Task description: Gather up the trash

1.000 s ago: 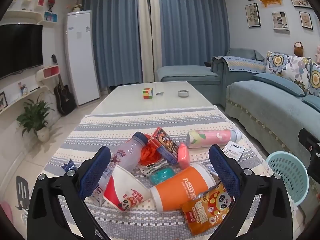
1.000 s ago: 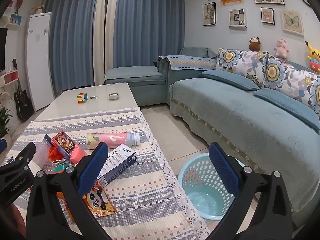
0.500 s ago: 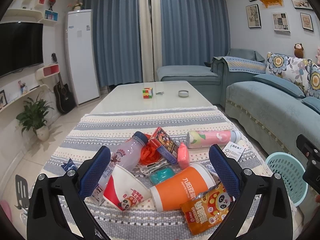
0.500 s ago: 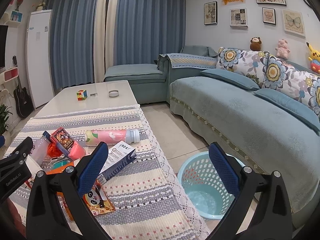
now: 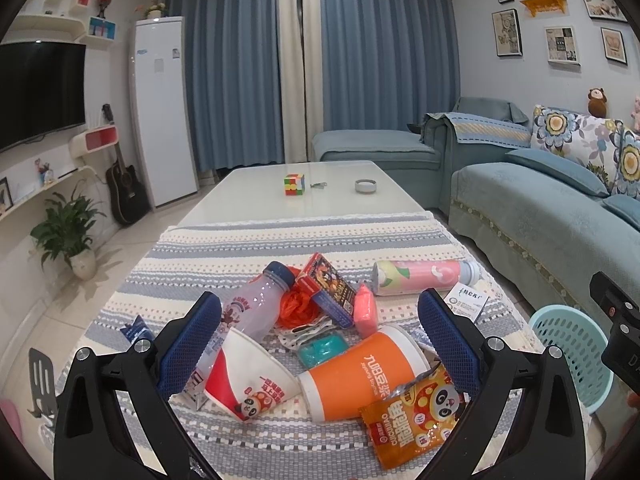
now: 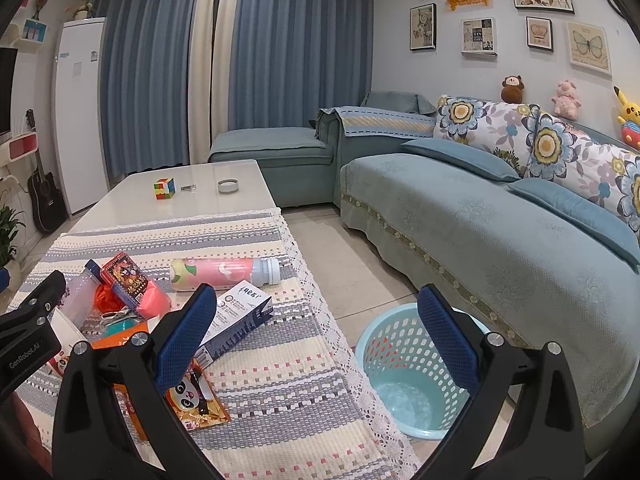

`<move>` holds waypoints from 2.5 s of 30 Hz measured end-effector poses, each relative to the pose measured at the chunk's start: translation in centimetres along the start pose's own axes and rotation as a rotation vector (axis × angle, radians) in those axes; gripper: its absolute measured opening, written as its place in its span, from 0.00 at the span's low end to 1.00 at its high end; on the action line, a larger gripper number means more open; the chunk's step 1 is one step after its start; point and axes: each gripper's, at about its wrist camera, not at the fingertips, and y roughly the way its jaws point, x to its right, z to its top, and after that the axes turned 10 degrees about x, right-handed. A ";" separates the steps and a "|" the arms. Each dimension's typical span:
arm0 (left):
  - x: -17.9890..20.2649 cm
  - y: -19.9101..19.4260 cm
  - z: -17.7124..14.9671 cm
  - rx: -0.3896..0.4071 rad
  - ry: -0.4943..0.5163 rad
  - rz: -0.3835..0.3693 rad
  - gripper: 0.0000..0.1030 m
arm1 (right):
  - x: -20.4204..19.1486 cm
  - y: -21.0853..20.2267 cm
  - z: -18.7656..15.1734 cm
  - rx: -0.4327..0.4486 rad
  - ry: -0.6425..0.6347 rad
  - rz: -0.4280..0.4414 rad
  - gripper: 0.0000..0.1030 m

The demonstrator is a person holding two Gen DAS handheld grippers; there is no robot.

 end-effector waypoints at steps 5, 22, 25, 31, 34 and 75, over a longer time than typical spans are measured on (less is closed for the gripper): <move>0.1 -0.1 0.0 0.008 -0.002 0.001 0.93 | 0.0 0.1 0.0 0.000 -0.001 -0.002 0.93; -8.7 0.9 1.2 -0.087 -0.191 0.157 0.93 | -1.8 0.9 -0.5 -0.041 -0.032 0.067 0.45; -13.5 1.8 -0.2 -0.109 -0.316 0.227 0.93 | -2.6 0.8 -0.8 -0.047 -0.024 0.110 0.45; -18.0 4.2 -2.6 -0.234 -0.391 0.291 0.92 | -5.6 0.9 -2.9 -0.122 0.006 0.254 0.78; -18.5 5.8 -3.3 -0.295 -0.381 0.259 0.92 | -7.9 1.6 -4.5 -0.192 -0.031 0.293 0.78; -8.8 1.6 2.4 -0.200 -0.181 -0.138 0.27 | -4.3 2.2 -3.9 -0.250 0.015 0.218 0.08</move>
